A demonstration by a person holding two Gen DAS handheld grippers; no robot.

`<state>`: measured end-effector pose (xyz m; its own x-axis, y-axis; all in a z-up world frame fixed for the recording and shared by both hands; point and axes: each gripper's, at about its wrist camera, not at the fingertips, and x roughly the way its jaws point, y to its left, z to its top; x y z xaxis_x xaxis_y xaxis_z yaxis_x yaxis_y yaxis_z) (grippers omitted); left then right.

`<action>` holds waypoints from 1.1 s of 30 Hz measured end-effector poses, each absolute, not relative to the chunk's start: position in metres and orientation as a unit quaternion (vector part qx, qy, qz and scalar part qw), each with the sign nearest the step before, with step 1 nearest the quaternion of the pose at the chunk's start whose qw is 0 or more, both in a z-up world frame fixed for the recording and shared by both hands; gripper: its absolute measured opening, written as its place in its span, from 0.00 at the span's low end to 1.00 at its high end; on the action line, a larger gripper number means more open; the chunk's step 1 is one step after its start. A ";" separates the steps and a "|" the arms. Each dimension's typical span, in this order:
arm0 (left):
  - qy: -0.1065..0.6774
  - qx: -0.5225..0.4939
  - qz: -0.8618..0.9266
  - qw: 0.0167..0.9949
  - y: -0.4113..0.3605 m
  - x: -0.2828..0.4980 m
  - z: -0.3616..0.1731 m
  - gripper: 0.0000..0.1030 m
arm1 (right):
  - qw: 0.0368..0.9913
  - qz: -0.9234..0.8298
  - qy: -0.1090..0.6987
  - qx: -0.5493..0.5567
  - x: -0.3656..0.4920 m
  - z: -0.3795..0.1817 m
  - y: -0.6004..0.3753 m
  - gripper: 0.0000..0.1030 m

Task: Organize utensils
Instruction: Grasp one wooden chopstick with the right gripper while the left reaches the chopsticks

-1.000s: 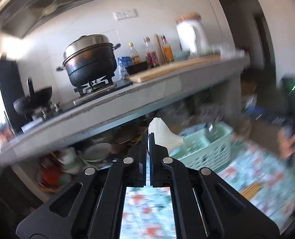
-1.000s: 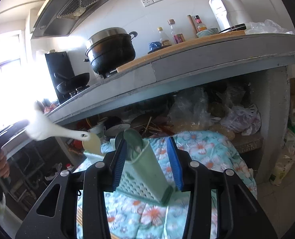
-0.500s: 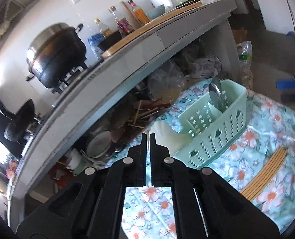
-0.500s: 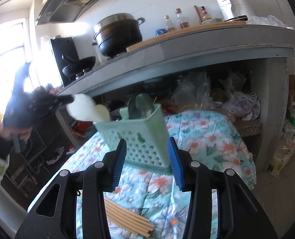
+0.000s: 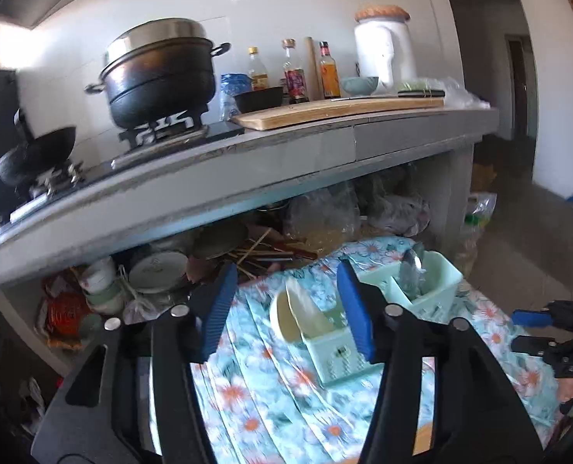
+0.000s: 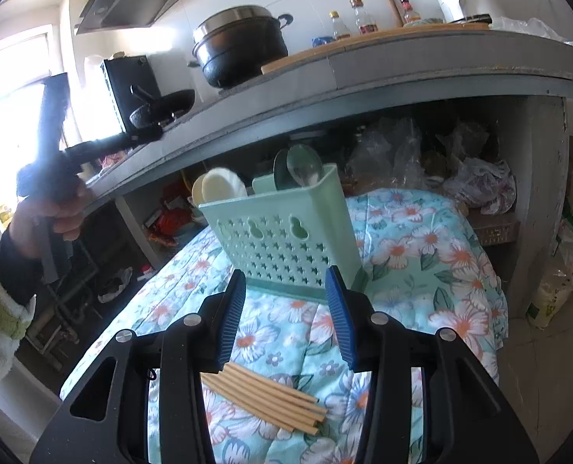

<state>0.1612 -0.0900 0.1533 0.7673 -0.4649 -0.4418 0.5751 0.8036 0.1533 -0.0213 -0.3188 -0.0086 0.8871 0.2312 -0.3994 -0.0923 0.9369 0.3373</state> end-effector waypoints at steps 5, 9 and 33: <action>0.285 0.050 -0.324 0.901 -0.056 0.129 0.103 0.50 | 0.932 0.139 0.301 0.145 -0.004 -0.026 -0.311 0.47; 0.373 -0.024 -0.363 0.853 -0.047 0.102 0.039 0.49 | 0.897 0.181 0.384 0.124 0.029 -0.047 -0.300 0.47; 0.507 -0.298 -0.342 0.733 -0.039 0.091 -0.089 0.09 | 0.738 0.230 0.561 0.297 -0.005 -0.111 -0.251 0.07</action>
